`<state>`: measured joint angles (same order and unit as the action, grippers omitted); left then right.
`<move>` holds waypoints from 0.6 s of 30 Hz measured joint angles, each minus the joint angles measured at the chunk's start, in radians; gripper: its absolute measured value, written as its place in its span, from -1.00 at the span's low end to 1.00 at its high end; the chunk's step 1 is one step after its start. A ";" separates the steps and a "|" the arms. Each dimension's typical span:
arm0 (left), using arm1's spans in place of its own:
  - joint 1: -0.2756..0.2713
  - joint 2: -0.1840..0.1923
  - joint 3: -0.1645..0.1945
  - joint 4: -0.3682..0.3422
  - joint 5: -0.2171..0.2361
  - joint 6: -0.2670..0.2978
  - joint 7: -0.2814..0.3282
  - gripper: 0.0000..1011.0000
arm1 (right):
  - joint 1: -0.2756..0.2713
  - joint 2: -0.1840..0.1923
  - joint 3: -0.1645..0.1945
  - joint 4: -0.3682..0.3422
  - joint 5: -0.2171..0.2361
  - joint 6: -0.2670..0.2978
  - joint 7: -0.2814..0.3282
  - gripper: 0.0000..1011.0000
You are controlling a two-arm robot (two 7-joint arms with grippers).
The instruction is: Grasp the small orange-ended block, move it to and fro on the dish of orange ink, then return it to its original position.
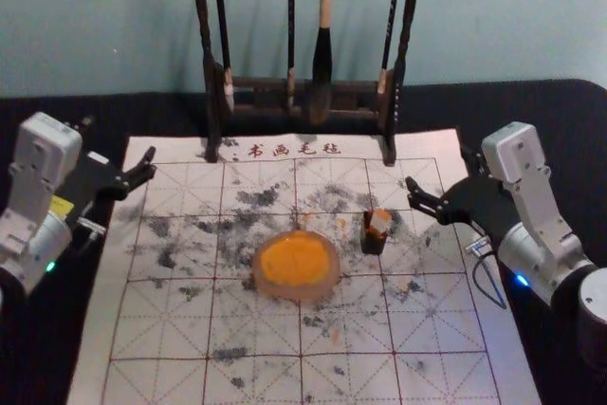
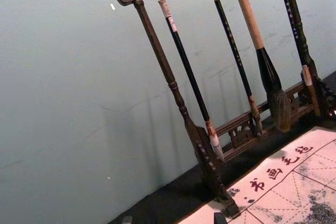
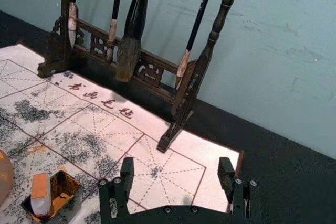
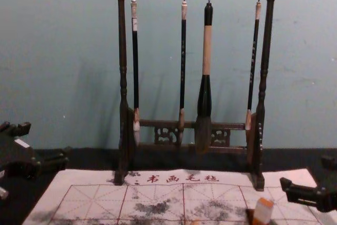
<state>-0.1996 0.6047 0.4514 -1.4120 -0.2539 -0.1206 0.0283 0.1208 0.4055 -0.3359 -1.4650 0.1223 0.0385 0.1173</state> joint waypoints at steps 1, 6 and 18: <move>0.000 0.000 0.000 0.000 0.000 0.000 0.000 0.98 | 0.000 0.000 0.000 -0.001 0.000 -0.001 0.000 0.98; 0.000 0.000 0.000 0.000 0.000 0.000 0.000 0.98 | 0.000 0.001 0.000 -0.002 0.001 -0.002 0.001 0.98; 0.000 0.000 0.000 0.000 0.000 0.000 0.000 0.98 | 0.001 0.003 -0.001 -0.005 0.001 -0.005 0.002 0.98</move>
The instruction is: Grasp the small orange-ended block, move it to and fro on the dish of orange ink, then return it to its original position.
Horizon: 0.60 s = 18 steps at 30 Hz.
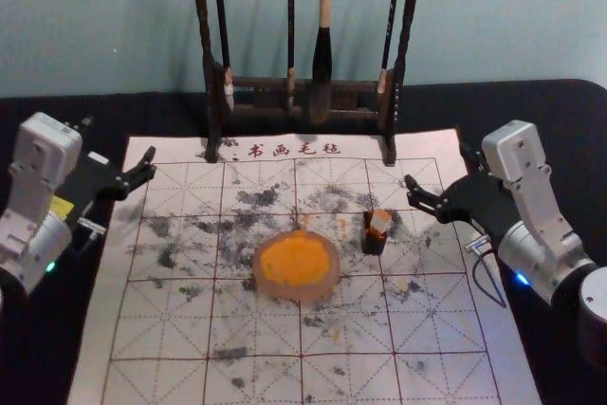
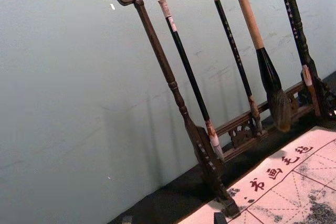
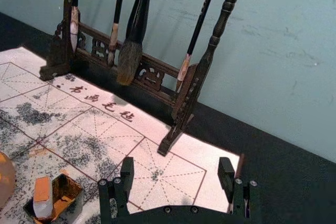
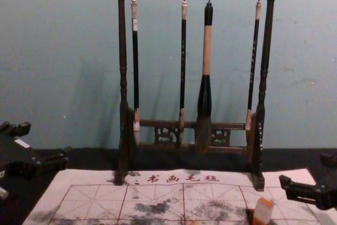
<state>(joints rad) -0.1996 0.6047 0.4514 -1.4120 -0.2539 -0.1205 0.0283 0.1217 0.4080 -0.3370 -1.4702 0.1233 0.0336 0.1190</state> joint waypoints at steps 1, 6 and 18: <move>0.000 0.000 0.000 0.000 0.000 0.000 0.000 0.98 | 0.000 0.000 0.000 0.000 0.000 0.000 0.000 0.98; 0.000 0.000 0.000 0.000 0.000 0.000 0.000 0.98 | 0.000 0.001 -0.001 -0.001 0.000 -0.001 0.000 0.98; 0.000 0.000 0.000 0.000 0.000 0.000 0.000 0.98 | 0.000 0.001 -0.001 -0.002 0.001 -0.002 0.000 0.98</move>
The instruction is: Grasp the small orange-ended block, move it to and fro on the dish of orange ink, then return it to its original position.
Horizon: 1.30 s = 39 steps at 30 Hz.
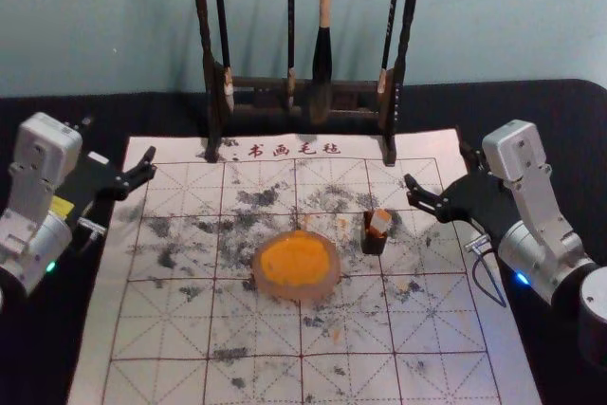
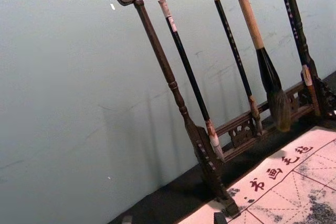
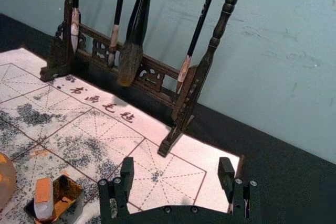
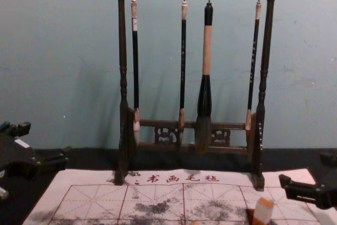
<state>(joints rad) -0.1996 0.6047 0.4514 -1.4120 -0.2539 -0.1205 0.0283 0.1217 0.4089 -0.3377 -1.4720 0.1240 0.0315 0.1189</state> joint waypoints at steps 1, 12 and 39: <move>0.000 0.000 0.000 0.000 0.000 0.000 0.000 0.98 | 0.000 0.000 0.000 0.000 0.000 0.000 0.000 0.98; 0.000 0.000 0.000 0.000 0.000 0.000 0.000 0.98 | 0.000 0.000 0.000 0.000 0.001 0.000 0.000 0.98; 0.000 0.000 0.000 0.000 0.000 0.000 0.000 0.98 | 0.000 0.000 0.000 0.000 0.001 0.000 0.000 0.98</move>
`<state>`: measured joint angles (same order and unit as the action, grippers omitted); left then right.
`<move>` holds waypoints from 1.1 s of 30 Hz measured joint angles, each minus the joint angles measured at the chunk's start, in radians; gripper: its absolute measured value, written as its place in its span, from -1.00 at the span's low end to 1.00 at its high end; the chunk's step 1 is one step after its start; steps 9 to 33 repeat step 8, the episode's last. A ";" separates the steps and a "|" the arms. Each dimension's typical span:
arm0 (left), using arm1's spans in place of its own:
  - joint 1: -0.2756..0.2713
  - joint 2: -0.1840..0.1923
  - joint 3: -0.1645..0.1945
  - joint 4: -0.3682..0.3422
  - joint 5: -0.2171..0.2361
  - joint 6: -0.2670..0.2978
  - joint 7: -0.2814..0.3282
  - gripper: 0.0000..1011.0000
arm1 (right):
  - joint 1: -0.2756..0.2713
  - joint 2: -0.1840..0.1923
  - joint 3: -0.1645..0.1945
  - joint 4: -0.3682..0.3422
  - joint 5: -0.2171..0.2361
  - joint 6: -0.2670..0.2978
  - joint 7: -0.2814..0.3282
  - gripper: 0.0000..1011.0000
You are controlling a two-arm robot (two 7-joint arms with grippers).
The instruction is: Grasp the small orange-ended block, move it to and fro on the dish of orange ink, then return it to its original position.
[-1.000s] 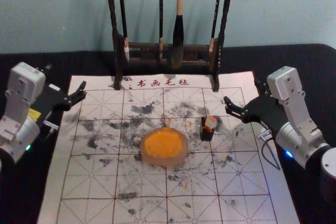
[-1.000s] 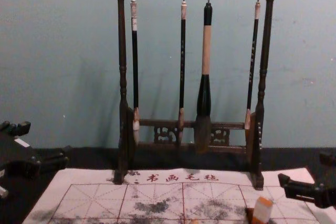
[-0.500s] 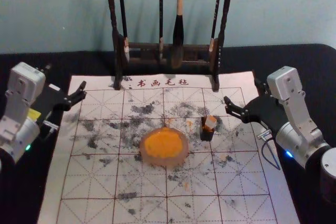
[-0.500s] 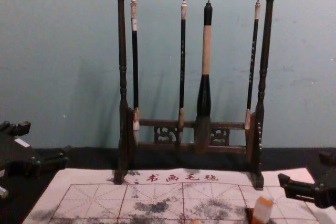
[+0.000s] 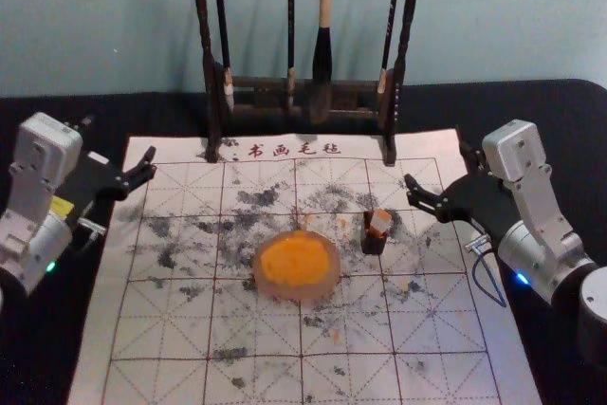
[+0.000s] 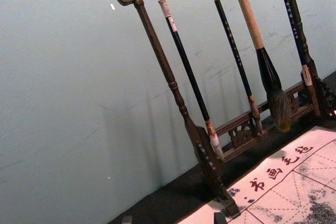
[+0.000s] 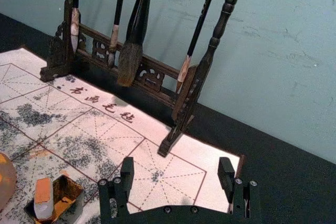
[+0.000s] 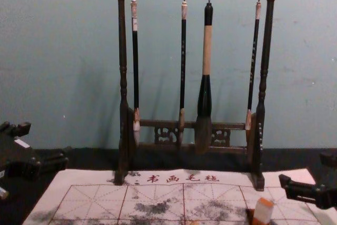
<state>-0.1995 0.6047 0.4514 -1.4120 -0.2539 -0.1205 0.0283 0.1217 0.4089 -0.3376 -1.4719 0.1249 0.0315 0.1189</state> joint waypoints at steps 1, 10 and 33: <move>0.000 0.000 0.000 0.000 0.000 0.000 0.000 0.98 | 0.000 0.000 0.000 0.000 0.000 0.000 0.000 0.98; 0.000 0.000 0.000 0.000 0.000 0.000 0.000 0.98 | 0.000 0.000 0.000 0.000 0.000 0.000 0.000 0.98; 0.000 0.000 0.000 0.000 0.000 0.000 0.000 0.98 | 0.000 0.000 0.000 0.000 0.000 0.000 0.000 0.98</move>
